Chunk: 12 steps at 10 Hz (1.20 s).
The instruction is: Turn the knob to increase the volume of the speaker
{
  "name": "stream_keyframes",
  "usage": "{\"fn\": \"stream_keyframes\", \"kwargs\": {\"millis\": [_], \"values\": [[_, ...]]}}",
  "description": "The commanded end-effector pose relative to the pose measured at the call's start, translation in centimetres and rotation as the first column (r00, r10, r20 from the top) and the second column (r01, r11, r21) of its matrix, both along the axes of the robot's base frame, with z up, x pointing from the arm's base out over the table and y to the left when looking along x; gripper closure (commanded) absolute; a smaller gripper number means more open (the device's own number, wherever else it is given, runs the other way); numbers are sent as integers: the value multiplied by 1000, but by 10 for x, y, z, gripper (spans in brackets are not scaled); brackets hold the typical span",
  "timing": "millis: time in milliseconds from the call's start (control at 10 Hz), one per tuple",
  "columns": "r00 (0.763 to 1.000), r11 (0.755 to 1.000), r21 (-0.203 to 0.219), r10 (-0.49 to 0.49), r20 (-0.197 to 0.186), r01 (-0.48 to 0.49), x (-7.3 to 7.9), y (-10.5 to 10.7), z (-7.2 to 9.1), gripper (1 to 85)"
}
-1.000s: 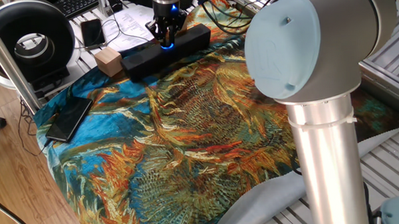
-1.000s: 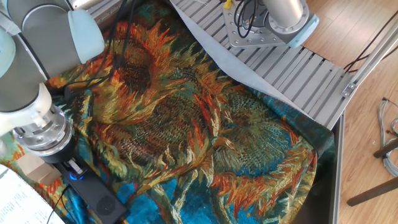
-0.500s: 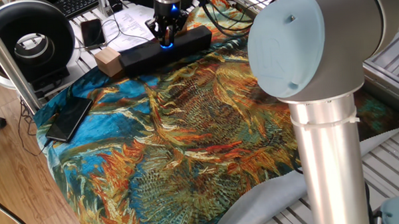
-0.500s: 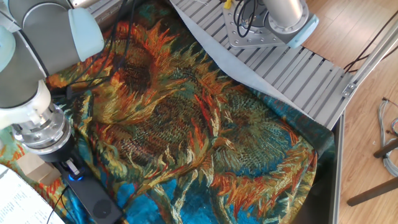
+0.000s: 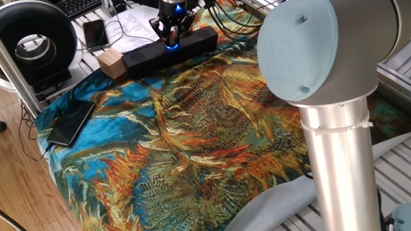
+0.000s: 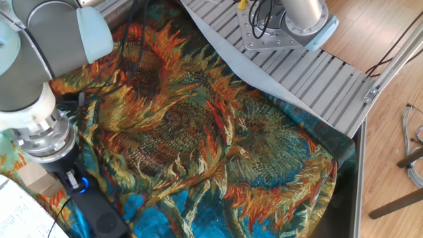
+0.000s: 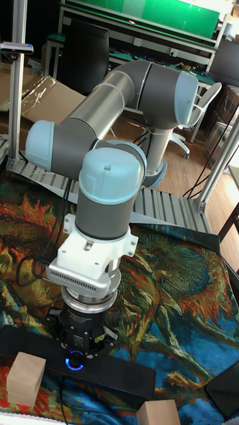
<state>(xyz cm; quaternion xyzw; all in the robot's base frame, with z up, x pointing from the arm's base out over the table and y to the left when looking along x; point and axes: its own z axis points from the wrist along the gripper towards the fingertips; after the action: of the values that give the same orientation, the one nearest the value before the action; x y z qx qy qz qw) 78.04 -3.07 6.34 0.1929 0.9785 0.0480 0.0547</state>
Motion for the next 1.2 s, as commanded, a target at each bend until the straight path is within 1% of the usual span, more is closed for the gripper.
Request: {"fn": "stream_keyframes", "kwargs": {"millis": [0, 200, 400, 500, 600, 700, 800, 900, 1000, 1100], "values": [[988, 986, 48, -157, 2, 157, 5, 5, 3, 637], [987, 987, 7, -158, 25, 158, 8, -7, 2, 637], [987, 987, 3, -158, 29, 158, 9, -7, 3, 637], [991, 991, 2, -131, 35, 131, 10, -6, 3, 637], [996, 997, -1, -83, 41, 83, 11, -4, 3, 617], [999, 1000, -3, -26, 46, 26, 12, -2, 3, 577], [996, 998, -22, 67, 52, -66, 13, -1, 4, 497], [987, 987, -60, 150, 58, -146, 15, -5, 4, 443], [979, 978, -79, 198, 54, -194, 16, -6, 4, 413], [975, 974, -79, 218, 50, -213, 17, -4, 4, 397]]}}
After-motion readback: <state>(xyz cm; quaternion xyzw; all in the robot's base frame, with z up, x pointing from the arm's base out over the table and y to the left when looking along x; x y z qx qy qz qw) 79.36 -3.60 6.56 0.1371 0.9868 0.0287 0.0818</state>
